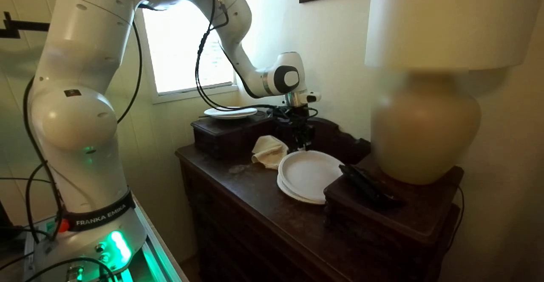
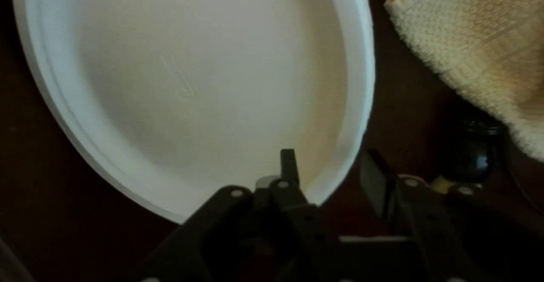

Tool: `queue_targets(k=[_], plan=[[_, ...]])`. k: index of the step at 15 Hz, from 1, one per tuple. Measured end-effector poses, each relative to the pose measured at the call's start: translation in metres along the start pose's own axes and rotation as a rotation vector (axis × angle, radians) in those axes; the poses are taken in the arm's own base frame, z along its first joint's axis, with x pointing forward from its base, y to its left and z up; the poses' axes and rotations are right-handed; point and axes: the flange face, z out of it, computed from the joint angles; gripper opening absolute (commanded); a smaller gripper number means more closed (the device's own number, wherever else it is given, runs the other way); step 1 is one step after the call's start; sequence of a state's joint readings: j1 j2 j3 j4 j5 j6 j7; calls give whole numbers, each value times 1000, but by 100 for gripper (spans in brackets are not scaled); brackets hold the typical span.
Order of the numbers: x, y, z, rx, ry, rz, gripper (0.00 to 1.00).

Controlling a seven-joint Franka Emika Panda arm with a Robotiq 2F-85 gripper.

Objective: Move some of the plate on the right to the stack of plates on the left

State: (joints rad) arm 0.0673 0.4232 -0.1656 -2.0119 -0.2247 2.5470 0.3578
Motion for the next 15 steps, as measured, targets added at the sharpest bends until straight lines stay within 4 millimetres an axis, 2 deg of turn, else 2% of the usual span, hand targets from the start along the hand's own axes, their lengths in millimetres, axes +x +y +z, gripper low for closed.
queue_targets(k=[1, 3, 4, 5, 6, 7, 11, 14, 15], plan=[[-1, -1, -2, 38, 5, -17, 9], [-3, -3, -7, 103, 12, -60, 7], [-5, -3, -8, 125, 9, -83, 11], [-6, -3, -9, 142, 6, -104, 9], [-8, -2, -8, 150, 0, -121, 22], [-11, 0, -7, 150, -9, -130, 30], [-17, 4, 0, 111, -59, -133, 56], [-19, -3, 2, 25, -74, -142, 68], [-20, -7, 3, -3, -76, -143, 79]])
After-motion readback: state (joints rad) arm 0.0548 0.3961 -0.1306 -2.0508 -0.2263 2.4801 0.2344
